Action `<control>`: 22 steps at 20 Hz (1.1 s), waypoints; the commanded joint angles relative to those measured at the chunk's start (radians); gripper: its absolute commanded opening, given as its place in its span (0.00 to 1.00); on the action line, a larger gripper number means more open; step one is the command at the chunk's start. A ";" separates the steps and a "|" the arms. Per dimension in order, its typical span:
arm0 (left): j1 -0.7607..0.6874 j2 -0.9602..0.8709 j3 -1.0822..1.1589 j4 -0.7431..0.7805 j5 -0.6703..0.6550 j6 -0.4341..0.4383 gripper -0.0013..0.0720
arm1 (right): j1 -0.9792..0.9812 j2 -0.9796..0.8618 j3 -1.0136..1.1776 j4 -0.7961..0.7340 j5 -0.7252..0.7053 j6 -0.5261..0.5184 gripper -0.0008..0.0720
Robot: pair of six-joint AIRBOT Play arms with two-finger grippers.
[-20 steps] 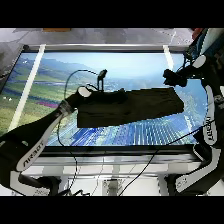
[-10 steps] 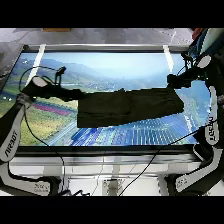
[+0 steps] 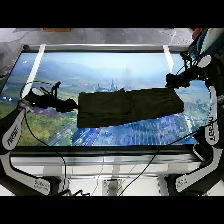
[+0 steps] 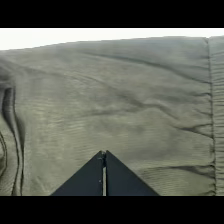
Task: Fold the clothes and pants, and hang the long-sleeved shirts on hangers.
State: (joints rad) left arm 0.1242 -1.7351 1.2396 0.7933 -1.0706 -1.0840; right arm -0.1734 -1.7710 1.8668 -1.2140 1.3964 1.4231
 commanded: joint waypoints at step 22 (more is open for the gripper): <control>-0.022 0.518 -0.035 0.045 0.031 0.036 0.04 | 0.461 -0.096 -0.072 0.009 -0.254 0.025 0.06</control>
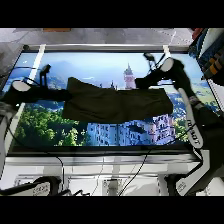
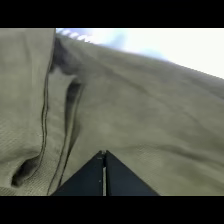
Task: Fold the clothes and pants, and hang the long-sleeved shirts on hangers.
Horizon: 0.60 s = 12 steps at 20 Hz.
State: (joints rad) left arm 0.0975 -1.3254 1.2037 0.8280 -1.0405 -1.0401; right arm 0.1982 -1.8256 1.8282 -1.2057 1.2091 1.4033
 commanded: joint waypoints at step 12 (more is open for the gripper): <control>0.002 0.256 0.000 -0.016 0.035 -0.060 0.04 | 0.462 -0.202 -0.066 0.224 -0.475 0.243 0.06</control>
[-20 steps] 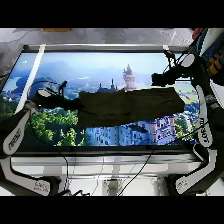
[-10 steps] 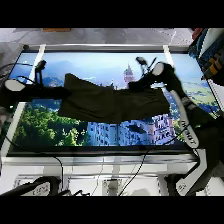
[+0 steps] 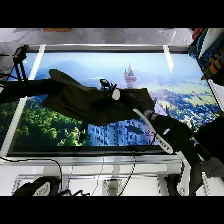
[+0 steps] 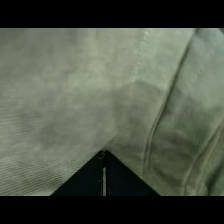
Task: Fold the clothes and pants, and hang the long-sleeved shirts on hangers.
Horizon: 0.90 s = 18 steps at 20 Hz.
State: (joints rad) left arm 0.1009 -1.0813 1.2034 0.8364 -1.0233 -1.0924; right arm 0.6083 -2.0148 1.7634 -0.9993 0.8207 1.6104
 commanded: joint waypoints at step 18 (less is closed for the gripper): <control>-0.953 -0.666 0.278 -0.628 1.095 0.079 0.07 | -0.659 0.440 0.002 -0.454 0.336 0.098 0.06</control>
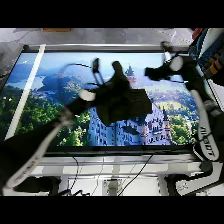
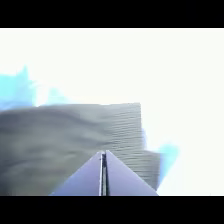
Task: Fold the clothes and pants, and hang the long-sleeved shirts on hangers.
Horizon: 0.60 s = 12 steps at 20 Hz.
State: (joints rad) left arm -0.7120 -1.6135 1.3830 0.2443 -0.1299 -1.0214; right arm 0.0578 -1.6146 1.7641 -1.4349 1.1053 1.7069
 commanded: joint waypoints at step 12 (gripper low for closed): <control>-0.019 -0.037 0.139 0.273 0.163 0.019 0.96 | -0.347 -0.099 -0.119 0.391 0.212 -0.523 0.05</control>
State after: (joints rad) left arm -0.7822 -1.6939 1.5192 0.3264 0.0273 -1.0058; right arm -0.2401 -1.6592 1.7069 -1.3022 1.2446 1.3788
